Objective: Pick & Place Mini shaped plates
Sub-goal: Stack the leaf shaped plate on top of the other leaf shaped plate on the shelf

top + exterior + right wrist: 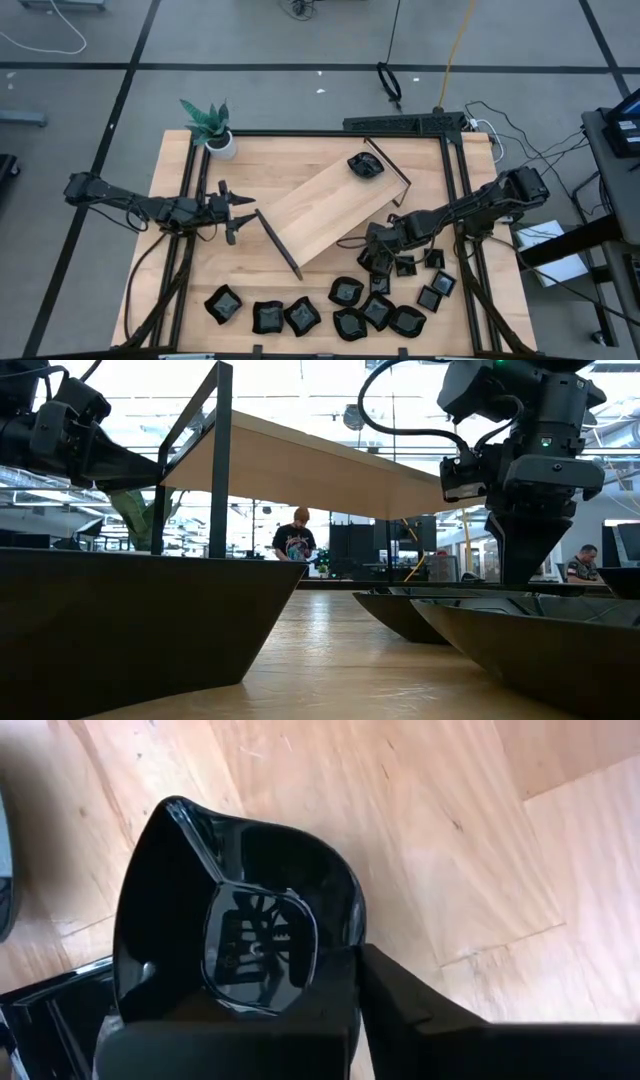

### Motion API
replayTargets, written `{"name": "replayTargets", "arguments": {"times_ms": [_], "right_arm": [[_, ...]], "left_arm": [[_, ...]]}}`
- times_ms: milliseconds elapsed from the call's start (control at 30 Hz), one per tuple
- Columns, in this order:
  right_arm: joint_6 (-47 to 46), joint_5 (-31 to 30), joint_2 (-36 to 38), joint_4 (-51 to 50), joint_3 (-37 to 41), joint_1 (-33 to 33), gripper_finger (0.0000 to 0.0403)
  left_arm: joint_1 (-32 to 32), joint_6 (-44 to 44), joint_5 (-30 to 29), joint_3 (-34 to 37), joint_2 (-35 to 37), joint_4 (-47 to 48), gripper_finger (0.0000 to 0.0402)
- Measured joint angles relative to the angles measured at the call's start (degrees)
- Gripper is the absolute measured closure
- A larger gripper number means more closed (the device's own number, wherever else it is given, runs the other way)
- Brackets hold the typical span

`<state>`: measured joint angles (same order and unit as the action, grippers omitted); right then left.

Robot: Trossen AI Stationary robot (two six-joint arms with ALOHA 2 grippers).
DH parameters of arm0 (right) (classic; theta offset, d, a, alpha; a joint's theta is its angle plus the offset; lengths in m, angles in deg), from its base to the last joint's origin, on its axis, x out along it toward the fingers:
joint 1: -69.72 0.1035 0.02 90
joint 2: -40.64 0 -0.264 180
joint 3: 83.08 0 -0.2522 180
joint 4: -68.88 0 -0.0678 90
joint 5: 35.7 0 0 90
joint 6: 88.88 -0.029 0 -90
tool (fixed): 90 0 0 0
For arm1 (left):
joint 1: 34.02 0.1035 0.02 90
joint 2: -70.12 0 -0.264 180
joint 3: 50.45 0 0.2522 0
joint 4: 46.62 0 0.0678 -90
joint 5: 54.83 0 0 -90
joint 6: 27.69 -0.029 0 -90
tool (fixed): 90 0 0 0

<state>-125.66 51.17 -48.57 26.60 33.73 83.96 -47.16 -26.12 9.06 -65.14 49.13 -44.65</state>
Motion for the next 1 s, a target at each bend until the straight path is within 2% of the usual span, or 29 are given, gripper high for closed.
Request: {"name": "replayTargets", "arguments": {"times_ms": [300, 1000], "right_arm": [[4.73, -0.01, 0.00, 0.90, 0.00, -0.02, 0.0401], [9.02, 0.22, 1.24, -1.13, -3.80, -0.02, 0.0402]], "left_arm": [[-0.01, -0.17, 0.00, 0.00, 0.00, 0.00, 0.0192], [-0.01, 0.10, -0.98, 0.00, 0.00, 0.00, 0.0192]]}}
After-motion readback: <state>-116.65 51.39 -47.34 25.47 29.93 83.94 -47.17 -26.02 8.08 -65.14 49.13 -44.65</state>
